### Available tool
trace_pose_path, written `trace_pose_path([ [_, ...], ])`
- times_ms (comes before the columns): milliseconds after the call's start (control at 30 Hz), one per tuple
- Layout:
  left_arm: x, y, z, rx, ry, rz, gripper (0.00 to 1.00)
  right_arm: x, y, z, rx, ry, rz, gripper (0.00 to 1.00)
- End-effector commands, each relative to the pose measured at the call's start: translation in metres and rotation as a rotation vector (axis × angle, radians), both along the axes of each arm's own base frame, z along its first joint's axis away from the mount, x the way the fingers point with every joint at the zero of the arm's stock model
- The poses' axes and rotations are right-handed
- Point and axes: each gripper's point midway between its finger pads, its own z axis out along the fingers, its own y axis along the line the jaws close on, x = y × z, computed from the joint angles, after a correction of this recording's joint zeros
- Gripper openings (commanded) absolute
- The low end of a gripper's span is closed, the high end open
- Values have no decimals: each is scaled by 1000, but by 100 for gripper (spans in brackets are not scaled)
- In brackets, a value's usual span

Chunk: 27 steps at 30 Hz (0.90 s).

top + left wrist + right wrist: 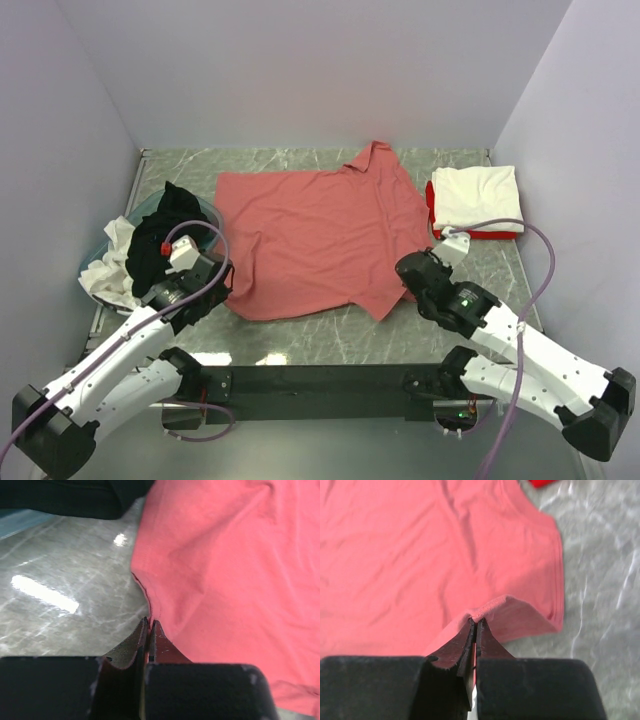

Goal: Fold and stack the t-shirts
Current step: Flatten the tshirt out

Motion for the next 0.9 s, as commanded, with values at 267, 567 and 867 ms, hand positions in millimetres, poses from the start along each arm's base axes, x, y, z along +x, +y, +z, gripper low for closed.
trace_pose_path([
  [267,0,6,36,-55,-73,54,1,13,-17,36,-7,-108,8,0],
  [567,-7,1,56,-102,-86,27,1,-15,-26,51,82,-105,41,0],
  [867,2,7,49,-25,-75,39,1,0,-21,65,11,-111,54,0],
])
